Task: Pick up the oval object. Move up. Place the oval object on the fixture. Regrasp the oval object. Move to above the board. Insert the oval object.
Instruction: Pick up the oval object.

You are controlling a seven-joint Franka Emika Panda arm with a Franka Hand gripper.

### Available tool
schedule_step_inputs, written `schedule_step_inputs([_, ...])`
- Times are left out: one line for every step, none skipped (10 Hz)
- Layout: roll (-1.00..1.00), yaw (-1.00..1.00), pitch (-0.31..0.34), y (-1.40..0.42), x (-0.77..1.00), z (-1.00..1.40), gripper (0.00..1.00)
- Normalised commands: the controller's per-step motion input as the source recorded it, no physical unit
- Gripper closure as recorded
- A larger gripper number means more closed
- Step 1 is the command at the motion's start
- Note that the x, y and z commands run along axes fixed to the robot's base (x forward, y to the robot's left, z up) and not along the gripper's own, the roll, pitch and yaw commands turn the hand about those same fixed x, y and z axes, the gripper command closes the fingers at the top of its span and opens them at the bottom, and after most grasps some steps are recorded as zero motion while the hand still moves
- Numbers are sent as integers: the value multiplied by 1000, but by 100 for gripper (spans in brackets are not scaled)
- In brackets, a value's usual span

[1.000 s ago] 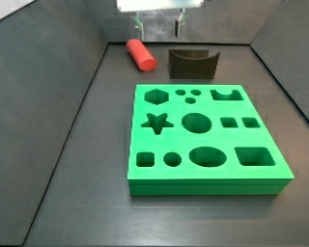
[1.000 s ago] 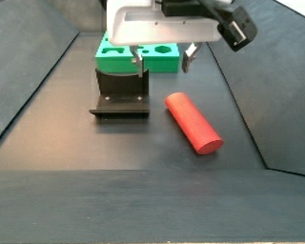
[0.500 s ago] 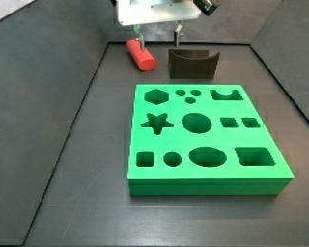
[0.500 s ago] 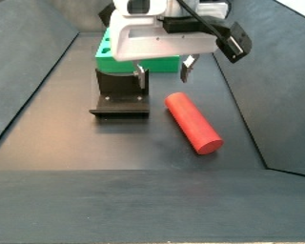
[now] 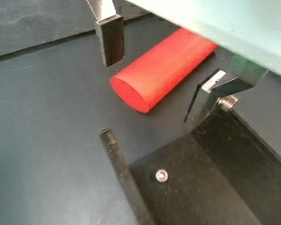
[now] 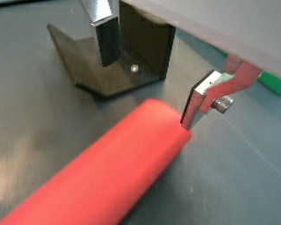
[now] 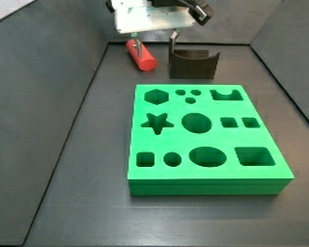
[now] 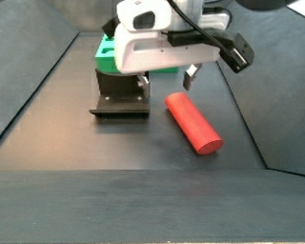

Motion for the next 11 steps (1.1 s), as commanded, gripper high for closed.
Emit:
schedule_step_inputs([216,151,-114,0,-94,-511,0])
schedule_step_inputs([227,149,-133,0,-111,-646,0])
schedule_step_inputs([244,134,-139,0,-140,-723,0])
schedule_step_inputs([224,137,-130,0,-129,-726,0])
schedule_step_inputs([247,129,-136,0,-157,-709,0])
schedule_step_inputs([254,126,-140,0,-180,-751,0])
schedule_step_inputs([217,109,-143,0,-174,-803,0])
schedule_step_inputs([167,94,-136,0,-126,-874,0])
schedule_step_inputs([117,86,-31,0,0,-303,0])
schedule_step_inputs([0,0,0,0,0,0,0])
schedule_step_inputs([0,0,0,0,0,0,100])
